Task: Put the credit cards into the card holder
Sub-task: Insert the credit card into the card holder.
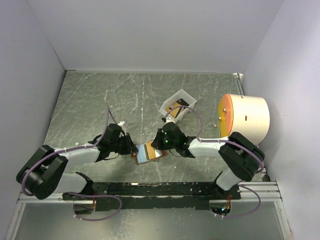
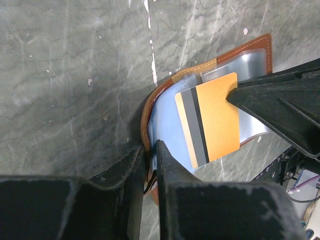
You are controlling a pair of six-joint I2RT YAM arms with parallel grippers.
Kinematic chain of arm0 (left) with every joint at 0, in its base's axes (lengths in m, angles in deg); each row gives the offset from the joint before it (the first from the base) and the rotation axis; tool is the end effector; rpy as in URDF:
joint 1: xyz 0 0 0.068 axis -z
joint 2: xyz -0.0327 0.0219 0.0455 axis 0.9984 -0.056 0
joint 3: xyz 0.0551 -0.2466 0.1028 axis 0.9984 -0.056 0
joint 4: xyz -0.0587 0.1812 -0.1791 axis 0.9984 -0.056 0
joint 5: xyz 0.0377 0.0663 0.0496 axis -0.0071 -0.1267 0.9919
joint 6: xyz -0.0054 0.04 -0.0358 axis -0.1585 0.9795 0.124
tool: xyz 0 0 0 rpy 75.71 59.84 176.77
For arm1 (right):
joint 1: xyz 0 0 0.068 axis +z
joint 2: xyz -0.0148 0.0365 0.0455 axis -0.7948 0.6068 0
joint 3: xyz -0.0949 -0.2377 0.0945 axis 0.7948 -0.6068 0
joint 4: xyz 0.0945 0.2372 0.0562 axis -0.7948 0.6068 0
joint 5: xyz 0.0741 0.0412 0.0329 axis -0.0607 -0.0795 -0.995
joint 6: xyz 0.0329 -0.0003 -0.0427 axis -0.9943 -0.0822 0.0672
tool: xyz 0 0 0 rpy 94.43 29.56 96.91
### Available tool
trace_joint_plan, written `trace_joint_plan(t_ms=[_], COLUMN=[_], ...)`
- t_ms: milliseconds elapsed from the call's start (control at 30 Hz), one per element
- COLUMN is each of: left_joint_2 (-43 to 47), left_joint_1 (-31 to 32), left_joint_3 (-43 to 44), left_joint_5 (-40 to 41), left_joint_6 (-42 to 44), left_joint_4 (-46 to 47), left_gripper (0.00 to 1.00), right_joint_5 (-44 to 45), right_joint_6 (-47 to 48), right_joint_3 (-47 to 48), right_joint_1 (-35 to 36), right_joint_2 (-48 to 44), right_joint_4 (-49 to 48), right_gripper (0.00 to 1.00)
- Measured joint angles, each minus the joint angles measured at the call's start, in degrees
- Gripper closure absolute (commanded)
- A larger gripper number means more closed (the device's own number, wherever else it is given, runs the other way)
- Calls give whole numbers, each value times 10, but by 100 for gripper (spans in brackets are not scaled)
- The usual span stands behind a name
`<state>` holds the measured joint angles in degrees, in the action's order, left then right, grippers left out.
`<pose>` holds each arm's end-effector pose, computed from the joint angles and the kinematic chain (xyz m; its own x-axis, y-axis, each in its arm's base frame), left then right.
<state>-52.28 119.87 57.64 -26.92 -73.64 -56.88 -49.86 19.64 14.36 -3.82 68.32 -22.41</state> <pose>0.1827 -0.1298 0.1313 -0.8904 -0.2031 -0.4073 0.1032 0.7815 -0.6153 0.1926 0.2222 0.1454 -0.8273 0.1272 -0.5472 -0.2635 0.7723 0.5780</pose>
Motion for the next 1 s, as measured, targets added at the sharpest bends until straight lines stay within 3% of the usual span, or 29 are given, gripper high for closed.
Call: trace_joint_plan(t_ms=[267,667,1000], left_joint_2=[8,9,9], left_joint_1=[0,0,0], left_joint_3=[0,0,0], left_joint_5=[0,-1,-2], left_joint_6=[0,0,-2], left_joint_4=[-12,-12,-12], left_gripper=[74,77,76], right_joint_5=[9,-10,-53], right_joint_6=[27,37,21], right_joint_3=[44,52,47], right_joint_1=[4,9,16], right_joint_2=[-2,-5,10], right_joint_4=[94,127,83], right_gripper=[63,62,62])
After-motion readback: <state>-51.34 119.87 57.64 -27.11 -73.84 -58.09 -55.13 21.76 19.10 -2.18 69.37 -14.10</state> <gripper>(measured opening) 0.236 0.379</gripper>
